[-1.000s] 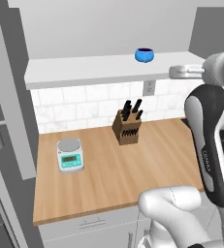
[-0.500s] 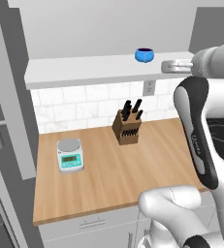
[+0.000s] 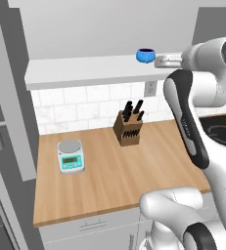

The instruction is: Gather all objects into one cabinet and sort the glasses and bowls to opposite sides.

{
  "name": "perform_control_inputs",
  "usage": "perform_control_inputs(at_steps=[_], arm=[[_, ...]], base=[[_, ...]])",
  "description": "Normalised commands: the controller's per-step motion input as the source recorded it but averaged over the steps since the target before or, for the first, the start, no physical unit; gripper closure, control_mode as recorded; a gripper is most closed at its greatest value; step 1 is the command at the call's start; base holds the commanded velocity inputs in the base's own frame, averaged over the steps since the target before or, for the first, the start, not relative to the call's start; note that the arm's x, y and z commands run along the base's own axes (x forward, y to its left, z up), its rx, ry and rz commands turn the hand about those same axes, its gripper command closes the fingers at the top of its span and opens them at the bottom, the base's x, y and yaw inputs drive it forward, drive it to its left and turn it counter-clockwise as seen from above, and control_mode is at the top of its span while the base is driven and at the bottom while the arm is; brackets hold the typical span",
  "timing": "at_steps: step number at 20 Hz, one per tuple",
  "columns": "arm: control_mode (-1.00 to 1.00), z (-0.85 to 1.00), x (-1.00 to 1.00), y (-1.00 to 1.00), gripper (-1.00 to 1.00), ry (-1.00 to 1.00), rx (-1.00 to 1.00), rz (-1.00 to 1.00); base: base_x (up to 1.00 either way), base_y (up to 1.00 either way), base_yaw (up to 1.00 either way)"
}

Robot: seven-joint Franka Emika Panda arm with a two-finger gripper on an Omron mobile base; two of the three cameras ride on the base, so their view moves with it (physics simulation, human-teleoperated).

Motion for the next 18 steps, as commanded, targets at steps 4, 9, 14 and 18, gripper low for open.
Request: perform_control_inputs(at_steps=[4,9,14,18], arm=[[-1.00,-0.08,0.43,0.00,-1.00,0.00,-0.08,0.00],[-1.00,-0.15,0.46,-0.02,-1.00,0.00,-0.08,0.00],[-1.00,-0.06,0.43,-0.20,-1.00,0.00,0.00,0.00],[-1.00,0.00,0.51,-0.03,-1.00,0.00,0.00,0.00]], base=[[0.00,0.00,0.00],[0.00,0.00,0.00],[0.00,0.00,0.00],[0.00,0.00,0.00]])
